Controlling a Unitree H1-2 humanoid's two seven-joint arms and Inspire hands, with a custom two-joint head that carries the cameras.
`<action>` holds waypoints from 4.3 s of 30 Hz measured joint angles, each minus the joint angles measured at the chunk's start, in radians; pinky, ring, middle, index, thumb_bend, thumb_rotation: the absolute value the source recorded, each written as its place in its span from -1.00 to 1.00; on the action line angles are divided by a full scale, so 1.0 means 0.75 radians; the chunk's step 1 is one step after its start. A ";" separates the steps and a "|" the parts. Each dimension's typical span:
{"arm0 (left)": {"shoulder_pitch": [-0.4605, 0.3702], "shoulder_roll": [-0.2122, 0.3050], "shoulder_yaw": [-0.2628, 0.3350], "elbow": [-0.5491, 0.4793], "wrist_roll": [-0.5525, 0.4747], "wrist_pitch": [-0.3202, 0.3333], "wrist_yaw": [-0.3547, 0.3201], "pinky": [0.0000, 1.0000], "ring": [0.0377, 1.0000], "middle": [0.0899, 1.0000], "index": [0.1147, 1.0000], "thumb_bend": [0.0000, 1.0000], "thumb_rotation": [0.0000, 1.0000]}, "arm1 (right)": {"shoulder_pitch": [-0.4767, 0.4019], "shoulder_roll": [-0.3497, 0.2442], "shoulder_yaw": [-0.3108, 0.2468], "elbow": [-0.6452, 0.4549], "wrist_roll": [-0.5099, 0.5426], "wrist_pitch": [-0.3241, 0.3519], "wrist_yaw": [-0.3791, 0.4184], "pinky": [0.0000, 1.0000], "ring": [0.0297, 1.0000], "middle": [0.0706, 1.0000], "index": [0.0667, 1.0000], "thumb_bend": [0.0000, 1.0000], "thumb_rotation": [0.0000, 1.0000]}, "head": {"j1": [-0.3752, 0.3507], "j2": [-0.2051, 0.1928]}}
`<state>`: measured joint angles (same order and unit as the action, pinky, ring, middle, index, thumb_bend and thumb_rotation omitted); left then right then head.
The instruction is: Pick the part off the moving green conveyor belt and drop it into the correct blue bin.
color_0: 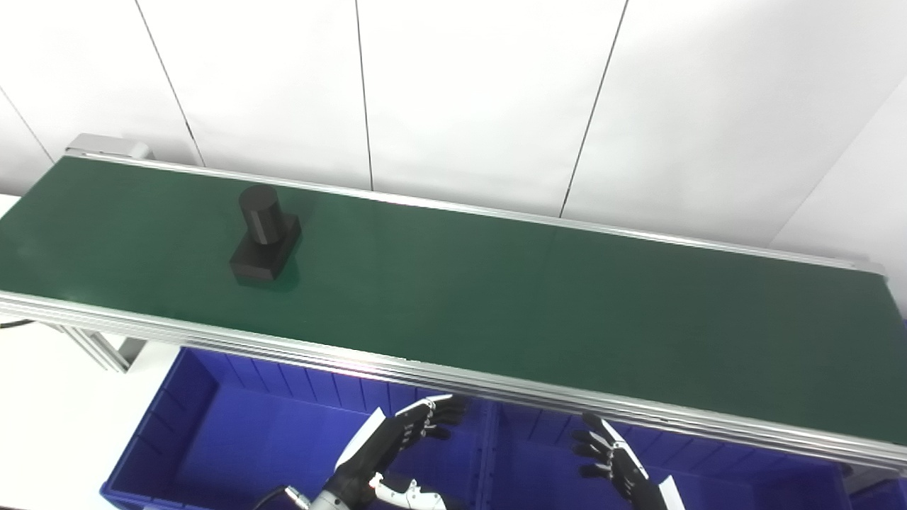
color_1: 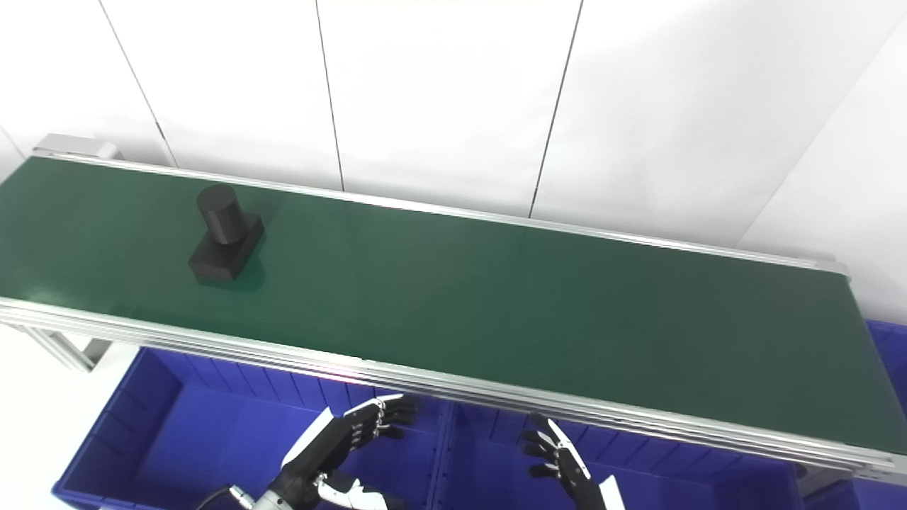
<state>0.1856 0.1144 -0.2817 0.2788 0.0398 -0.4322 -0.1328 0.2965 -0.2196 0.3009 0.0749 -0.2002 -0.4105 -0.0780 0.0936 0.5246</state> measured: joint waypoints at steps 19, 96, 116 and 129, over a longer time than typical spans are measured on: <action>0.056 -0.074 0.100 -0.039 -0.033 0.000 -0.014 0.56 0.64 0.64 0.60 0.91 -0.52 | 0.006 -0.014 -0.037 -0.136 0.106 -0.002 -0.009 0.37 0.53 0.59 0.79 0.69 -0.14 | 0.072 -0.043; 0.071 -0.106 0.055 -0.028 -0.084 0.000 0.004 0.32 0.41 0.45 0.43 0.95 -0.57 | -1.253 0.421 0.077 0.578 -0.366 0.712 0.216 0.15 0.39 0.55 0.73 0.77 -0.07 | -0.045 -0.008; 0.116 -0.139 0.157 -0.068 -0.094 0.000 -0.148 0.50 0.56 0.56 0.49 0.90 -0.46 | -1.507 0.495 0.112 1.110 -0.373 0.656 0.072 0.18 0.45 0.64 0.78 0.77 -0.06 | -0.215 0.033; 0.120 -0.136 0.134 -0.082 -0.054 0.000 -0.141 0.31 0.47 0.54 0.50 0.87 -0.44 | -1.616 0.519 0.122 1.331 -0.372 0.608 0.032 0.28 0.56 0.70 0.81 0.78 -0.17 | -0.241 0.041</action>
<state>0.2753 0.0123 -0.1816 0.2176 -0.0008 -0.4322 -0.2386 -0.9152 0.1700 0.3926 1.0728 -0.4792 0.0458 -0.0541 -0.0873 0.5553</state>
